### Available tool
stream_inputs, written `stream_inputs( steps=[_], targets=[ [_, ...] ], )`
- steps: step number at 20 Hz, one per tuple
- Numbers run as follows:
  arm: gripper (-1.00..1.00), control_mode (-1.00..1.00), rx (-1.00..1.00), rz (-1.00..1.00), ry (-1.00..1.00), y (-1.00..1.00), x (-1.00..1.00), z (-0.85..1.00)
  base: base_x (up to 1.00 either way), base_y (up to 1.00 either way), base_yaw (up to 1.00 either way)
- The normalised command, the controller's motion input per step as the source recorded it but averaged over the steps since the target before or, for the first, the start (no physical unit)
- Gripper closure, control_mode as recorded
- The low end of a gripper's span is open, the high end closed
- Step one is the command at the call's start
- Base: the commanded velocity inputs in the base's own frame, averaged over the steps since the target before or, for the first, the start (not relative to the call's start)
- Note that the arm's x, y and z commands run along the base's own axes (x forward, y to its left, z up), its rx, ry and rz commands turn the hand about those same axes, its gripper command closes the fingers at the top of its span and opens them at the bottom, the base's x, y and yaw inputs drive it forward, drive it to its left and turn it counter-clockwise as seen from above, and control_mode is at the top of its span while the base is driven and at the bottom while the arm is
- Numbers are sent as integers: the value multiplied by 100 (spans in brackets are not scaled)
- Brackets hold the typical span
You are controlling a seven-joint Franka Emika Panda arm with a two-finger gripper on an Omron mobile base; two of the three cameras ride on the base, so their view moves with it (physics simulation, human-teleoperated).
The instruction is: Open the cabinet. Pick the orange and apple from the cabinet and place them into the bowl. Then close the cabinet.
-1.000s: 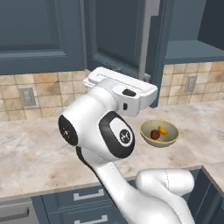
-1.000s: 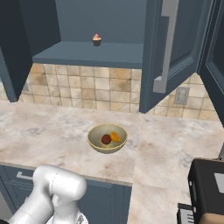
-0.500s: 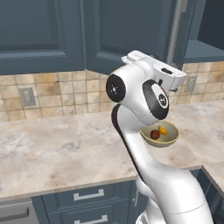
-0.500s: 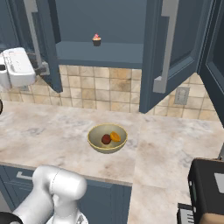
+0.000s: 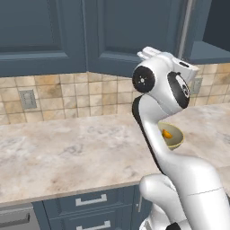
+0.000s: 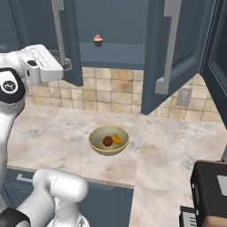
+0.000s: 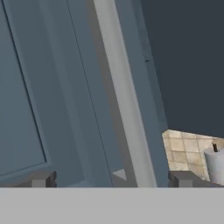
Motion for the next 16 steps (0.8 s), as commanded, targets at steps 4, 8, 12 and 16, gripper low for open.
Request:
stream_inputs(
  steps=[4,8,12,16],
  targets=[
    [-100,-100,0,11,0,-48,100,-68,0,0,0],
    [-100,-100,0,9,0,-38,100,-65,0,0,0],
    [-100,-100,0,9,-2,-36,100,-66,0,0,0],
    [-100,-100,0,5,-2,-14,100,-67,0,0,0]
  ],
)
